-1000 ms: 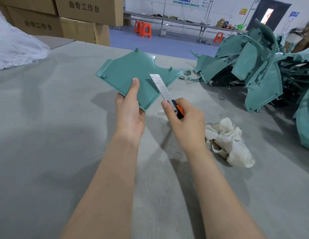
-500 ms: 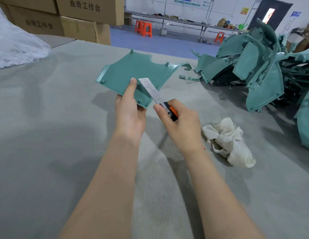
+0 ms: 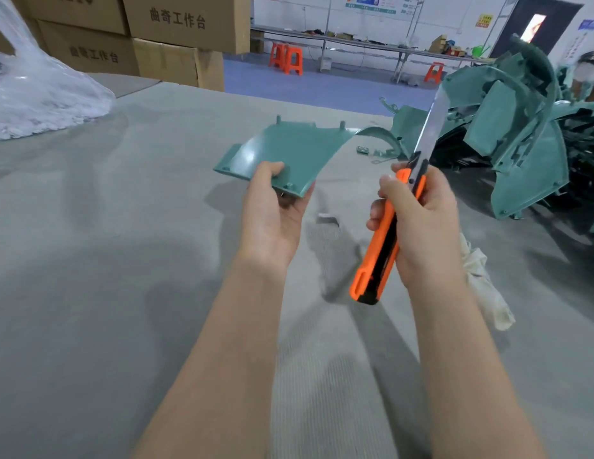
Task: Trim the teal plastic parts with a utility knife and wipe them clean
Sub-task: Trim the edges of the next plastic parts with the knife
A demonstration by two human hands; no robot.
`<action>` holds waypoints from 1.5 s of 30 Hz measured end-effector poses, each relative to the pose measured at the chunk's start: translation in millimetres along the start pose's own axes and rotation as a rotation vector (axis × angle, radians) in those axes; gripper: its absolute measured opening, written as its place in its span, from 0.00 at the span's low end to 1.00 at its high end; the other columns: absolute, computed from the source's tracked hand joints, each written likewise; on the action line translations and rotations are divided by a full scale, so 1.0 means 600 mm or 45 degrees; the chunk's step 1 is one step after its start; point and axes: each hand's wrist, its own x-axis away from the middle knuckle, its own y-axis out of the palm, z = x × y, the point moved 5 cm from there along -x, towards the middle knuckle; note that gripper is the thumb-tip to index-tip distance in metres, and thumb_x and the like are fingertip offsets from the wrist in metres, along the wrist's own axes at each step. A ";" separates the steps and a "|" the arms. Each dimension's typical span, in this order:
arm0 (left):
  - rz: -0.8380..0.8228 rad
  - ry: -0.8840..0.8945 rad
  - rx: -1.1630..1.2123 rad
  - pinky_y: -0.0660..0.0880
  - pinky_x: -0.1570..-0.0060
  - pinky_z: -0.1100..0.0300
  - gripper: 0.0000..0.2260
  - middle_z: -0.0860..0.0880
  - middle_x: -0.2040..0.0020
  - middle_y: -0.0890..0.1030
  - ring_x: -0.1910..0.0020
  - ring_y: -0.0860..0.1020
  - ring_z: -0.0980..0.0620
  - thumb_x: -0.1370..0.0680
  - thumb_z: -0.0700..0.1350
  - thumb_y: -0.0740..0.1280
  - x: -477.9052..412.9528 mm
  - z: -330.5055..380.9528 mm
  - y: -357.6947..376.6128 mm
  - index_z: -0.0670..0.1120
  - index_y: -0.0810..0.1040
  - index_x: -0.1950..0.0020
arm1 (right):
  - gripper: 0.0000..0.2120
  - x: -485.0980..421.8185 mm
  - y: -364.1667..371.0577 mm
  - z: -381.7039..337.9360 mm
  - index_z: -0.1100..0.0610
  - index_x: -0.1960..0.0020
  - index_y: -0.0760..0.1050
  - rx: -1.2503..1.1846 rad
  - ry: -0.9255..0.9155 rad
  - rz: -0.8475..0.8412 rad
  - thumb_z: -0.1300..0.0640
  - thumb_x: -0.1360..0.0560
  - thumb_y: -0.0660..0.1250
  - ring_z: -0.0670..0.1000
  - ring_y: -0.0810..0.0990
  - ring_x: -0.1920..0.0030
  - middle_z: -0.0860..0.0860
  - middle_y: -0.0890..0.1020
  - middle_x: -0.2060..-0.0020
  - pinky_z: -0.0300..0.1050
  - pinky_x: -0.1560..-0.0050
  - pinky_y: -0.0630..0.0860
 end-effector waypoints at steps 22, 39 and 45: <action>-0.275 0.156 -0.231 0.78 0.55 0.60 0.14 0.43 0.42 0.78 0.49 0.79 0.49 0.21 0.36 0.60 0.018 -0.002 0.034 0.40 0.71 0.35 | 0.12 0.016 0.030 0.004 0.56 0.67 0.76 0.000 0.067 -0.017 0.64 0.26 0.67 0.48 0.73 0.75 0.51 0.79 0.73 0.42 0.70 0.73; 0.132 -0.127 0.176 0.80 0.63 0.62 0.06 0.47 0.68 0.82 0.70 0.81 0.53 0.22 0.34 0.61 -0.007 -0.019 -0.028 0.40 0.76 0.57 | 0.13 -0.008 -0.001 0.035 0.51 0.59 0.70 0.771 -0.153 -0.046 0.43 0.21 0.63 0.57 0.79 0.64 0.50 0.75 0.68 0.56 0.59 0.78; 0.094 -0.139 0.066 0.81 0.62 0.64 0.05 0.47 0.68 0.82 0.69 0.81 0.54 0.22 0.34 0.63 -0.004 -0.026 -0.020 0.40 0.76 0.56 | 0.18 0.008 0.034 0.040 0.55 0.62 0.71 0.824 -0.311 -0.223 0.44 0.20 0.60 0.58 0.76 0.69 0.55 0.75 0.71 0.57 0.63 0.75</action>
